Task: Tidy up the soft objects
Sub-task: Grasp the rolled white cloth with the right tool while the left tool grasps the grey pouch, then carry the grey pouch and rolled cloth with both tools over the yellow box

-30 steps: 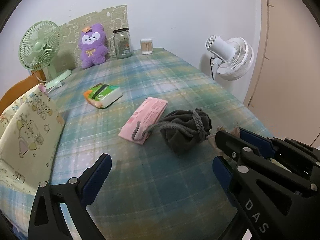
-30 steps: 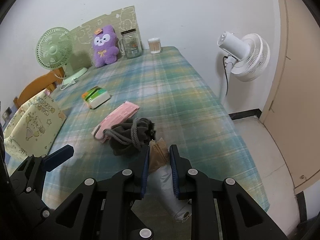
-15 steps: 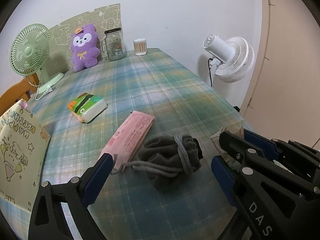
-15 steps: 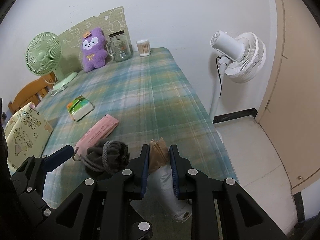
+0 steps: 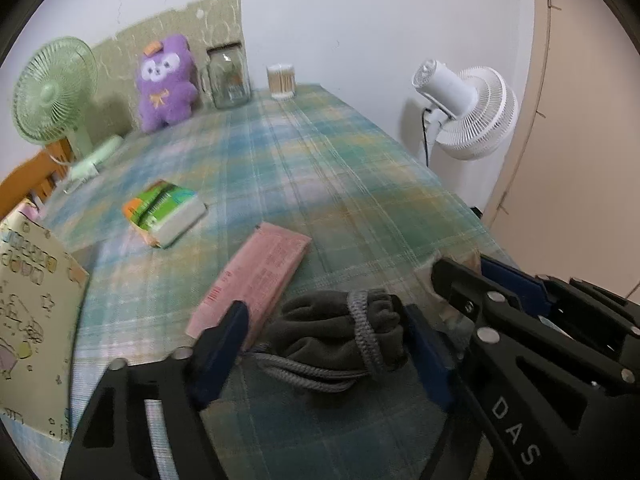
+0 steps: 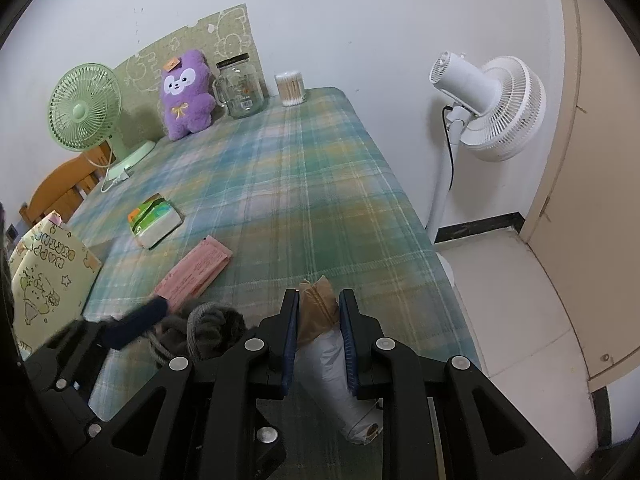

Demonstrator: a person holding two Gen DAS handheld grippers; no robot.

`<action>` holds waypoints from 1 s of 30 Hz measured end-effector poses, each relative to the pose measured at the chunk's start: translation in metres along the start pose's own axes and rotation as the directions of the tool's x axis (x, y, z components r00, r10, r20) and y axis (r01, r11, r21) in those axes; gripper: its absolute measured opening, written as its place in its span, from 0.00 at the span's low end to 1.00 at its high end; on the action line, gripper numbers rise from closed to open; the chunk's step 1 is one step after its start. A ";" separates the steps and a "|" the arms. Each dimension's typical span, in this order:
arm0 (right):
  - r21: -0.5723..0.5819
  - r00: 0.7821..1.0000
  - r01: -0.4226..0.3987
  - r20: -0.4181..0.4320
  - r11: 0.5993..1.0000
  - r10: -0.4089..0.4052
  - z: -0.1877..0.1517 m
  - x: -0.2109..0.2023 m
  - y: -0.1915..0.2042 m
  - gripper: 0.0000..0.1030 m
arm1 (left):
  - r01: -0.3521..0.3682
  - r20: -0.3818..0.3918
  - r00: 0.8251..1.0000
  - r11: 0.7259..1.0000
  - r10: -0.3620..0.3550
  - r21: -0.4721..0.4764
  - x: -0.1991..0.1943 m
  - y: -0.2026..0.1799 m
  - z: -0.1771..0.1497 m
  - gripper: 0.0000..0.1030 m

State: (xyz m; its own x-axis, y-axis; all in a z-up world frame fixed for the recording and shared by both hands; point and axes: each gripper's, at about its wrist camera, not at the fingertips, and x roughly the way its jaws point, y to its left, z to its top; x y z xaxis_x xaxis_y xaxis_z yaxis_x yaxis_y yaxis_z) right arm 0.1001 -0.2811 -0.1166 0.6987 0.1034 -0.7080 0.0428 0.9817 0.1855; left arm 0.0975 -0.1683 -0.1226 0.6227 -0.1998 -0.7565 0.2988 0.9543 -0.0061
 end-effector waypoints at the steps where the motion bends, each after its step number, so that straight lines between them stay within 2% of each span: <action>1: 0.000 1.000 -0.001 0.002 1.000 0.001 0.001 0.000 0.000 0.22 | 0.010 -0.005 1.000 1.000 -0.010 -0.003 0.000 0.000 0.000 0.69; 3: 0.003 1.000 -0.004 0.002 1.000 0.003 0.001 0.001 0.000 0.22 | 0.019 -0.001 1.000 1.000 -0.019 -0.008 -0.002 0.001 -0.001 0.64; 10: 0.018 1.000 -0.005 0.000 1.000 0.005 0.000 -0.003 0.003 0.22 | 0.029 -0.019 0.999 1.000 -0.029 -0.012 -0.006 0.003 -0.002 0.60; 23: -0.009 0.999 -0.026 0.041 1.000 0.026 0.009 -0.021 0.025 0.22 | -0.012 0.035 0.999 1.000 0.013 -0.024 -0.030 0.019 0.003 0.59; 30: -0.013 0.997 -0.031 0.066 0.999 0.032 0.018 -0.035 0.034 0.22 | -0.003 0.040 0.999 0.999 0.005 -0.033 -0.044 0.026 0.010 0.59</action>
State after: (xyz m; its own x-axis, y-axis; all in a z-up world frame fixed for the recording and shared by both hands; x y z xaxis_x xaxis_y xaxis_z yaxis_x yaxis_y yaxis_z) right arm 0.0900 -0.2539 -0.0739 0.7456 0.1239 -0.6548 0.0115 0.9800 0.1985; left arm 0.0855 -0.1376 -0.0830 0.6522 -0.2040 -0.7301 0.2728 0.9618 -0.0251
